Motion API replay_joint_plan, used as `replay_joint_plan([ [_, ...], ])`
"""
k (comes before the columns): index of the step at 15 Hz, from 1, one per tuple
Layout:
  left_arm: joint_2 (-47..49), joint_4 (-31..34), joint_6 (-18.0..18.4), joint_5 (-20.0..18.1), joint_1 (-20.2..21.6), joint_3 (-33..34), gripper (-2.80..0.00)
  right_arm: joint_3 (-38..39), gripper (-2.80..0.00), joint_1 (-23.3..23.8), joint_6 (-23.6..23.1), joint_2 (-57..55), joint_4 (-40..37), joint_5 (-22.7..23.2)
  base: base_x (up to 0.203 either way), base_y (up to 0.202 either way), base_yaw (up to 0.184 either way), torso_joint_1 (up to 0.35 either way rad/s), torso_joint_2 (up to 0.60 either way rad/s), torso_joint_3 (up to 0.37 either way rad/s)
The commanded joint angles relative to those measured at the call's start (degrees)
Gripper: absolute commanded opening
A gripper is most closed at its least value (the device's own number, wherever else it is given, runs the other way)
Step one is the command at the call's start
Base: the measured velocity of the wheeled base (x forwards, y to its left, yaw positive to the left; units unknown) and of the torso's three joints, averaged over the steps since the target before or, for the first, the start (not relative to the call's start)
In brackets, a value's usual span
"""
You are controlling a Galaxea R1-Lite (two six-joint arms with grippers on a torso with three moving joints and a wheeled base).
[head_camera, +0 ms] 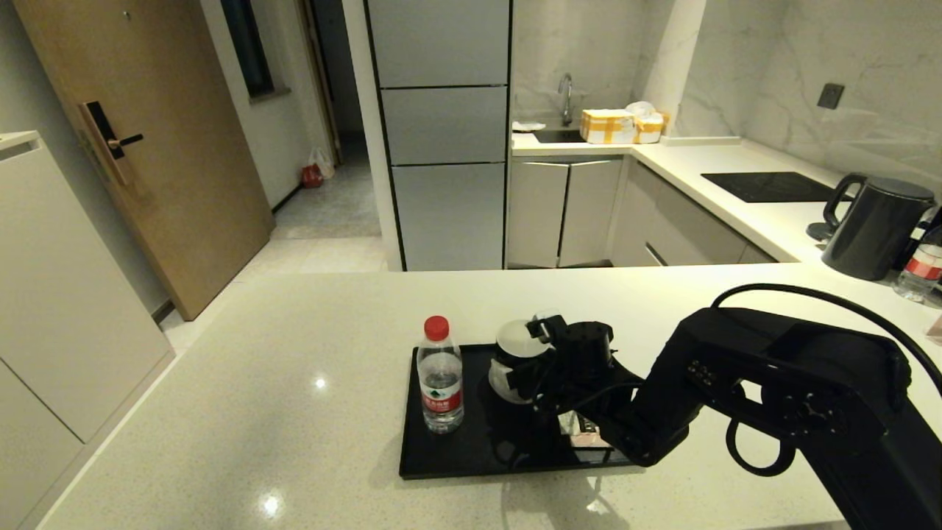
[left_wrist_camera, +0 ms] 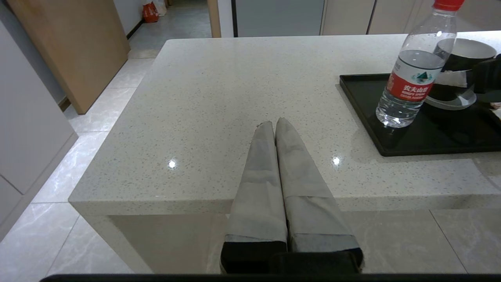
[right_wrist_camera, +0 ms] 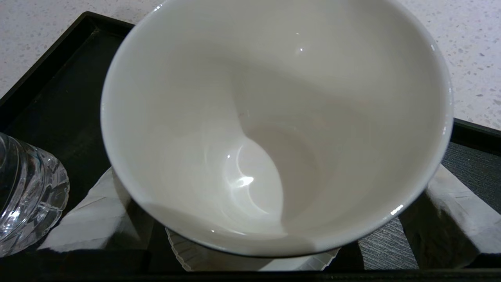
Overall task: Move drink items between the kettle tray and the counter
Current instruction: Pick up the tea cup
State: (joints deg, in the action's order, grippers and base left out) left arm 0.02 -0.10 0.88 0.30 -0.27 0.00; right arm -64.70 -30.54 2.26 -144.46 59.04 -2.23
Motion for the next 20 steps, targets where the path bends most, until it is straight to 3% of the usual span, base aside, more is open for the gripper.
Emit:
replay_joint_plan([
  [1,-0.1,0.0,0.0,0.0,0.0,0.0,-2.80,0.2,0.00,0.0,0.0,0.5,0.3,-0.1,0.000,0.000,0.000,0.000,0.00,0.000],
  [6,-0.1,0.0,0.0,0.0,0.0,0.1,-2.80,0.3,0.00,0.0,0.0,0.3,0.5,-0.1,0.000,0.000,0.000,0.000,0.00,0.000],
  [7,-0.1,0.0,0.0,0.0,0.0,0.1,-2.80,0.4,-2.80,0.0,-0.1,0.3,0.5,-0.1,0.000,0.000,0.000,0.000,0.00,0.000],
  [20,-0.1,0.0,0.0,0.0,0.0,0.1,-2.80,5.2,-2.80,0.0,0.4,7.1,0.5,0.0,0.000,0.000,0.000,0.000,0.00,0.000],
])
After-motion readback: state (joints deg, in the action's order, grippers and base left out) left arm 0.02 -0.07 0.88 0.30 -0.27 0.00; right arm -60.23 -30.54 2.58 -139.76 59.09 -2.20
